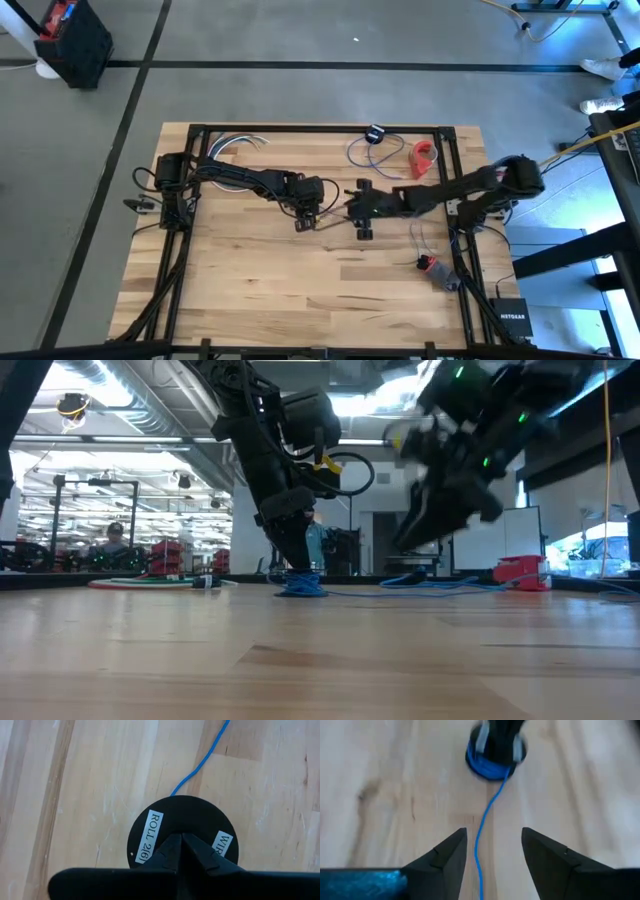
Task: Coil cords
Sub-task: Uncoil the blue wire from the spool
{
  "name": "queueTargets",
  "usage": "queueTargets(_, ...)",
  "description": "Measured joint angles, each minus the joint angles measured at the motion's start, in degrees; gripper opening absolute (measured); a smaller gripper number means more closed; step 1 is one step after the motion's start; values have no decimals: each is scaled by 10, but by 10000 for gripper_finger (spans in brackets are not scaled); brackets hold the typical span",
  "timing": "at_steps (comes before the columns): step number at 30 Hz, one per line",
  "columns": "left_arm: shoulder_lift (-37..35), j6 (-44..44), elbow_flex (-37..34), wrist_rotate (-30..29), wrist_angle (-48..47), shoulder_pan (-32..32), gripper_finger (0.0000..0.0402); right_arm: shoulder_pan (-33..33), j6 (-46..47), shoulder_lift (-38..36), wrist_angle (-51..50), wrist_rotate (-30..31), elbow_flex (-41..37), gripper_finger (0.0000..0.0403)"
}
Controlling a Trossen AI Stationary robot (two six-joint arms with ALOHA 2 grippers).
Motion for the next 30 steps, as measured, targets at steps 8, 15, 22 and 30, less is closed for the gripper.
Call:
queueTargets(8, 0, 2, 0, 0, -1, 0, 4, -60, 1, 85, 15, -111, 0, 160)
queueTargets(15, 0, 1, 0, 0, 0, 0, 4, -63, -6, 122, 52, -123, 1, 107)
queueTargets(22, 0, 0, 0, 0, -1, 0, 4, -62, -19, 121, 23, -108, 4, 9)
queueTargets(30, 0, 4, 0, 0, 0, 0, 4, -14, 18, 47, -159, -52, 1, 5)
